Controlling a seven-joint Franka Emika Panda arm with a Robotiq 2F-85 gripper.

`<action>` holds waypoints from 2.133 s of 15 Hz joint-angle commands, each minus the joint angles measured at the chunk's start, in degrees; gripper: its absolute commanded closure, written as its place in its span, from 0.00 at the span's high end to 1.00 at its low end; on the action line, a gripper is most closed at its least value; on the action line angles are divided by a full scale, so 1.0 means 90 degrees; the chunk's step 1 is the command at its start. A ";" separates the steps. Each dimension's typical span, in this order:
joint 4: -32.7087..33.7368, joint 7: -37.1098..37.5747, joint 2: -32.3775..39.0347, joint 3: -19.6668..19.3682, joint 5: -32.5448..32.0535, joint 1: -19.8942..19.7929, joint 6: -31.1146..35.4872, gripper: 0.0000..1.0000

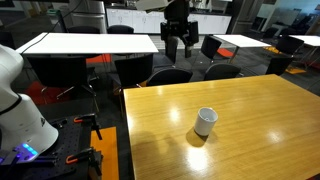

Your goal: Remove the marker from the mug cup and place it on the table

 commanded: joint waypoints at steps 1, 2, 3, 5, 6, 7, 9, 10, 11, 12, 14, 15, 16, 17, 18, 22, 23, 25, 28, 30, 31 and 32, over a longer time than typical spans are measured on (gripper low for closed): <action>0.0567 -0.0746 0.0548 -0.0043 0.0170 -0.0070 -0.0131 1.00; 0.0633 -0.0823 0.0658 -0.0038 0.0146 -0.0094 -0.0100 1.00; 0.0713 -0.0909 0.0759 -0.0036 0.0142 -0.0115 -0.0121 1.00; 0.0882 -0.0990 0.0980 -0.0032 0.0141 -0.0166 -0.0161 1.00; 0.0969 -0.0993 0.1081 -0.0029 0.0183 -0.0197 -0.0203 1.00; 0.0599 -0.0760 0.0815 0.0030 0.0023 -0.0166 -0.0021 1.00; 0.0723 -0.0770 0.0977 0.0032 0.0028 -0.0204 -0.0025 1.00; 0.0756 -0.0770 0.1017 0.0033 0.0028 -0.0213 -0.0025 1.00; 0.0774 -0.0770 0.1033 0.0034 0.0028 -0.0216 -0.0026 1.00; 0.0785 -0.0770 0.1036 0.0034 0.0028 -0.0216 -0.0030 1.00; 0.0935 -0.0692 0.1181 0.0042 0.0095 -0.0216 -0.0018 1.00; 0.1030 -0.0593 0.1279 0.0039 0.0053 -0.0218 -0.0014 1.00; 0.1196 -0.0648 0.1421 0.0037 0.0134 -0.0233 -0.0116 1.00; 0.1307 -0.0637 0.1528 0.0036 0.0118 -0.0240 -0.0149 1.00; 0.1455 -0.0680 0.1664 0.0038 0.0141 -0.0255 -0.0204 1.00; 0.1976 -0.0709 0.2154 0.0049 0.0067 -0.0321 -0.0339 1.00; 0.2084 -0.0718 0.2259 0.0054 0.0045 -0.0337 -0.0339 1.00; 0.2315 -0.0841 0.2491 0.0069 0.0067 -0.0394 -0.0322 1.00; 0.2606 -0.0954 0.2821 0.0100 0.0134 -0.0483 -0.0270 1.00; 0.2779 -0.0940 0.3036 0.0120 0.0201 -0.0551 -0.0303 1.00; 0.2840 -0.0946 0.3119 0.0132 0.0218 -0.0574 -0.0323 1.00; 0.2893 -0.0920 0.3198 0.0137 0.0230 -0.0595 -0.0345 1.00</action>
